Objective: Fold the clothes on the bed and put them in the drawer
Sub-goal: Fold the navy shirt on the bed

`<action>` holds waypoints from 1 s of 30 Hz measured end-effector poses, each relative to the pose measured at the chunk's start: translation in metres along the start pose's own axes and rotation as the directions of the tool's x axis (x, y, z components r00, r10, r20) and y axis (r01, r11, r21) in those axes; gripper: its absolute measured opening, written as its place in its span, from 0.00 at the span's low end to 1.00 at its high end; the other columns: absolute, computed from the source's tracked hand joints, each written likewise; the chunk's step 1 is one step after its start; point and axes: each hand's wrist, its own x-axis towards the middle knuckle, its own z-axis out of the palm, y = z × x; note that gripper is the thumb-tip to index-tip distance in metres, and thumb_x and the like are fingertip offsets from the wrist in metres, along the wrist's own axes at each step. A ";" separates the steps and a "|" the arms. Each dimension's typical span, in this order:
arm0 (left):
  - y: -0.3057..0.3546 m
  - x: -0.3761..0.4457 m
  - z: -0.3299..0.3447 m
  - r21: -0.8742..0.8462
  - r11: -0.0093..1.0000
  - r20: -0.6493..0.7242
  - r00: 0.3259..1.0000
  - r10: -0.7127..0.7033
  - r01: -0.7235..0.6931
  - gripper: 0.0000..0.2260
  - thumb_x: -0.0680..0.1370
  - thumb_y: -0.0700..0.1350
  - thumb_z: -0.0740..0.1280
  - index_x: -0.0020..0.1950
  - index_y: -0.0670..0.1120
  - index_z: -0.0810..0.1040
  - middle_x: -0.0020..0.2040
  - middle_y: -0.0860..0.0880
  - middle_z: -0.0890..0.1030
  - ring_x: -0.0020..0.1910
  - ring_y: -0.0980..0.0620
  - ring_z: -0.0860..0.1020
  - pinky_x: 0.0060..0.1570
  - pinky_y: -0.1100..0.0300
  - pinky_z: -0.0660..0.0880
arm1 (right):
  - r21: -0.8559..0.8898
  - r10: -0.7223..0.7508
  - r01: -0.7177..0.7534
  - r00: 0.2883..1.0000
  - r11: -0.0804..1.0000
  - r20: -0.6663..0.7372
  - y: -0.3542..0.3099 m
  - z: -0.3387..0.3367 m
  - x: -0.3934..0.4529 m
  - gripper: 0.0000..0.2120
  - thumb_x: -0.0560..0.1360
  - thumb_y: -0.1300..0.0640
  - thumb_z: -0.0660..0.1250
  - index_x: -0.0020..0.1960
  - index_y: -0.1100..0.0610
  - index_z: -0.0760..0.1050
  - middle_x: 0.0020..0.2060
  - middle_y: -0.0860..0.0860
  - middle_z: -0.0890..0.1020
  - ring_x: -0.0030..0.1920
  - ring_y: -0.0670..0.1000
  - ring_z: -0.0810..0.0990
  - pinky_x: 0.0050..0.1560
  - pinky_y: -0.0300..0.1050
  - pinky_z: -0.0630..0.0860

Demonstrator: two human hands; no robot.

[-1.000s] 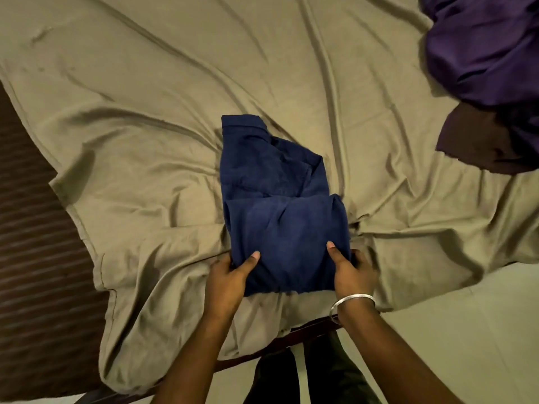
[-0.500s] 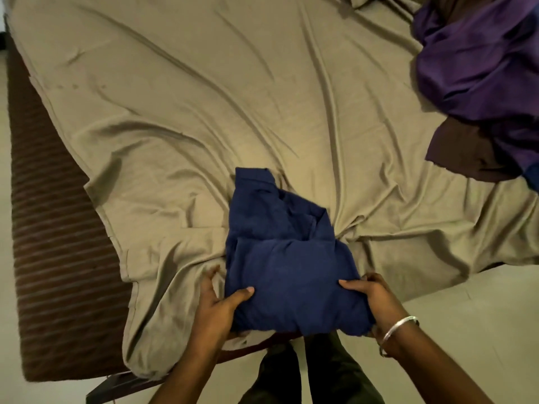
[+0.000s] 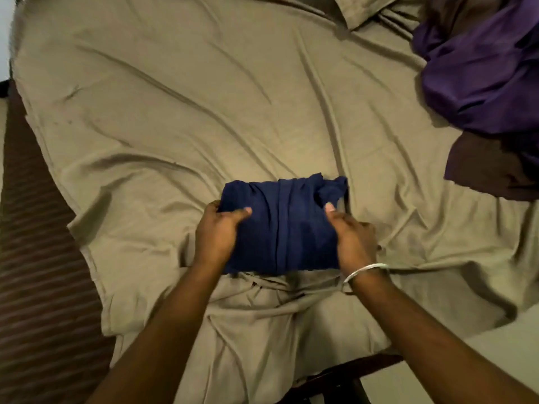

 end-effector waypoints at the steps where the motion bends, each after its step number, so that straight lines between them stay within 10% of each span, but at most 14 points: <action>1: -0.012 -0.001 0.005 0.232 0.970 -0.096 0.991 0.098 -0.073 0.28 0.73 0.57 0.72 0.69 0.46 0.72 0.63 0.44 0.76 0.63 0.42 0.75 0.60 0.49 0.72 | -0.034 -0.004 0.004 1.000 0.999 0.006 0.003 0.009 -0.002 0.32 0.63 0.23 0.63 0.54 0.45 0.80 0.56 0.59 0.79 0.58 0.61 0.77 0.66 0.56 0.71; 6: -0.061 -0.022 0.035 0.343 0.937 -0.291 0.941 0.172 -0.066 0.26 0.80 0.61 0.60 0.69 0.44 0.69 0.62 0.41 0.76 0.58 0.40 0.76 0.50 0.52 0.70 | -0.205 -0.262 0.222 0.945 0.953 -0.196 0.029 0.050 -0.018 0.28 0.75 0.36 0.64 0.63 0.58 0.71 0.56 0.58 0.79 0.54 0.61 0.77 0.51 0.50 0.74; 10: -0.060 -0.029 0.036 0.229 0.952 -0.479 0.827 0.293 -0.205 0.15 0.84 0.53 0.56 0.51 0.43 0.73 0.37 0.54 0.74 0.34 0.55 0.72 0.33 0.60 0.60 | 0.038 -0.445 0.485 0.829 0.874 -0.339 0.030 0.050 -0.026 0.11 0.82 0.47 0.55 0.49 0.53 0.71 0.40 0.46 0.78 0.41 0.47 0.77 0.41 0.41 0.71; 13: -0.065 -0.042 0.027 0.149 0.967 -0.574 0.778 0.256 -0.208 0.13 0.85 0.50 0.55 0.49 0.44 0.73 0.35 0.55 0.72 0.33 0.56 0.71 0.35 0.59 0.63 | 0.232 -0.475 0.557 0.816 0.797 -0.329 0.040 0.043 -0.038 0.07 0.81 0.49 0.55 0.47 0.43 0.70 0.39 0.40 0.77 0.39 0.39 0.74 0.42 0.34 0.70; 19: -0.112 -0.040 0.014 0.080 0.992 -0.491 0.870 -0.047 0.099 0.09 0.84 0.44 0.58 0.57 0.43 0.76 0.52 0.43 0.79 0.49 0.43 0.76 0.49 0.56 0.67 | 0.054 -0.234 0.238 0.970 0.970 -0.066 0.080 0.040 -0.047 0.08 0.81 0.61 0.61 0.44 0.53 0.70 0.35 0.46 0.76 0.38 0.53 0.76 0.41 0.48 0.71; 25: -0.068 -0.039 0.021 0.431 0.868 -0.463 0.766 0.446 -0.245 0.16 0.80 0.45 0.60 0.69 0.50 0.72 0.69 0.48 0.73 0.69 0.46 0.70 0.68 0.44 0.65 | -0.310 -0.535 0.449 0.788 0.838 -0.305 0.018 0.019 -0.045 0.19 0.77 0.39 0.64 0.50 0.56 0.75 0.46 0.50 0.77 0.44 0.49 0.73 0.42 0.44 0.69; 30: -0.059 -0.005 0.038 0.623 0.719 -0.114 0.874 0.473 -0.308 0.18 0.83 0.55 0.52 0.72 0.61 0.70 0.77 0.57 0.65 0.79 0.51 0.55 0.76 0.40 0.52 | -0.377 -0.295 0.274 0.956 0.885 0.002 0.002 0.035 -0.011 0.15 0.75 0.41 0.70 0.46 0.53 0.77 0.37 0.45 0.79 0.40 0.48 0.78 0.41 0.42 0.74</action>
